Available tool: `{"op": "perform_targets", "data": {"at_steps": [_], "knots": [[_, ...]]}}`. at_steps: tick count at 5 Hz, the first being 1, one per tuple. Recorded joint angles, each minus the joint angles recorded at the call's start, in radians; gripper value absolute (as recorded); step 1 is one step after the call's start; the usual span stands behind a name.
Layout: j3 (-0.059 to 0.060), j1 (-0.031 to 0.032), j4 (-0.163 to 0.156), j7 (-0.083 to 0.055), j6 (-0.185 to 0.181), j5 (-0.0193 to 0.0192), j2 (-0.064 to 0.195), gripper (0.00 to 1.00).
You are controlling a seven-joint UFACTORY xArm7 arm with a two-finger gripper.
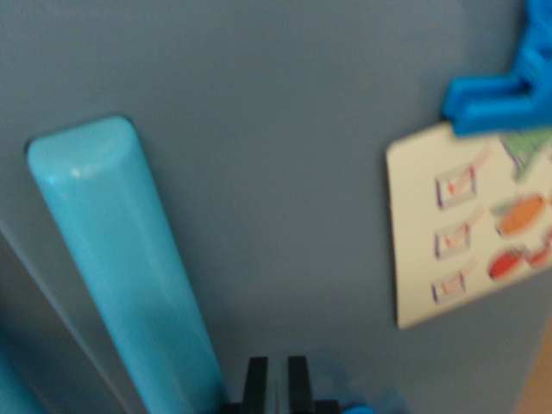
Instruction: Close fridge door
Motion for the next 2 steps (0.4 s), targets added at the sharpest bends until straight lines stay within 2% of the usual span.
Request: {"op": "perform_targets", "data": {"at_steps": [1, 2], "knots": [[0.000, 0.0000, 0.000, 0.000, 0.000, 0.0000, 0.000, 1.00], [0.013, 0.0000, 0.033, 0.000, 0.000, 0.0000, 0.032, 1.00]]}}
